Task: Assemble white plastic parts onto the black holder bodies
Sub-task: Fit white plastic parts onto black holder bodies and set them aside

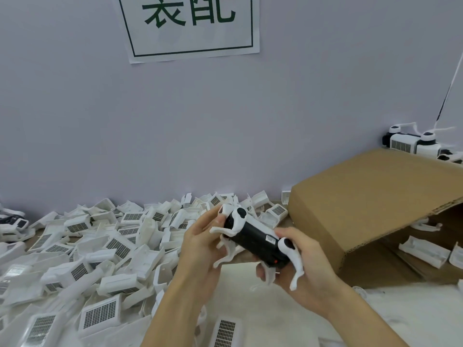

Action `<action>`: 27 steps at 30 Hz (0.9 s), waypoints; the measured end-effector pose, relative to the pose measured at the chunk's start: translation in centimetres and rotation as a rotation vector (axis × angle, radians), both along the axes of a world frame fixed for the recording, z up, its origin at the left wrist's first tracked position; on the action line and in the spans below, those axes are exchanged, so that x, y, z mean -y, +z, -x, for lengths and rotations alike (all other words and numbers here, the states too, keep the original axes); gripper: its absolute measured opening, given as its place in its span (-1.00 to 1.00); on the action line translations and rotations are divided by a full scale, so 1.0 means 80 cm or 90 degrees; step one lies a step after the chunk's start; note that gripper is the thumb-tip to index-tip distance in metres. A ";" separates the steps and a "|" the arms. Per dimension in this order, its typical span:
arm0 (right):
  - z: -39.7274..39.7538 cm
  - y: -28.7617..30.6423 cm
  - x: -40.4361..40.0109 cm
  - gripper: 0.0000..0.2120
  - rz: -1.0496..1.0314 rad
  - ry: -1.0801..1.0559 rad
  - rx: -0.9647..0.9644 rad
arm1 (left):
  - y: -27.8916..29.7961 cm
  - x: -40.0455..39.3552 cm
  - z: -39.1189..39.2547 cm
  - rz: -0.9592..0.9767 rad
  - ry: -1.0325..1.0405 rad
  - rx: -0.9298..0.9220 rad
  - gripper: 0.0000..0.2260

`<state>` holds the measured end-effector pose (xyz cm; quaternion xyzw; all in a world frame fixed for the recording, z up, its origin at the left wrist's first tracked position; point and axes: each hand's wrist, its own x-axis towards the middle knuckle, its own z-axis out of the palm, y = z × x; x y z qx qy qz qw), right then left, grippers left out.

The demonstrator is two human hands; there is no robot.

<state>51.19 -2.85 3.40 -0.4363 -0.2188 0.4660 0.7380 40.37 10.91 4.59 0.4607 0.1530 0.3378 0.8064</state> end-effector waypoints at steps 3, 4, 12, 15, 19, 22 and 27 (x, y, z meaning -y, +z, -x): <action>0.003 -0.002 -0.002 -0.76 0.066 -0.075 0.204 | 0.002 -0.007 -0.001 -0.010 0.081 -0.076 -0.75; 0.005 0.000 -0.001 -0.77 0.087 -0.101 0.283 | 0.002 -0.009 -0.002 -0.017 0.105 -0.095 -0.76; 0.009 0.018 0.010 -0.78 0.336 -0.009 0.843 | 0.011 -0.005 -0.001 -0.182 0.209 -0.210 -0.88; 0.012 0.020 0.011 -0.79 0.353 0.017 0.730 | 0.014 -0.001 -0.002 -0.239 0.192 -0.212 -0.90; 0.006 0.030 0.016 -0.84 0.245 -0.074 0.466 | 0.020 0.007 -0.008 -0.207 0.193 -0.129 -0.86; -0.017 0.056 0.020 -0.88 0.160 -0.229 0.312 | 0.020 0.010 -0.011 -0.225 0.199 -0.121 -0.83; -0.109 0.147 0.045 -0.89 0.000 -0.485 0.113 | 0.020 0.010 -0.010 -0.230 0.183 -0.143 -0.77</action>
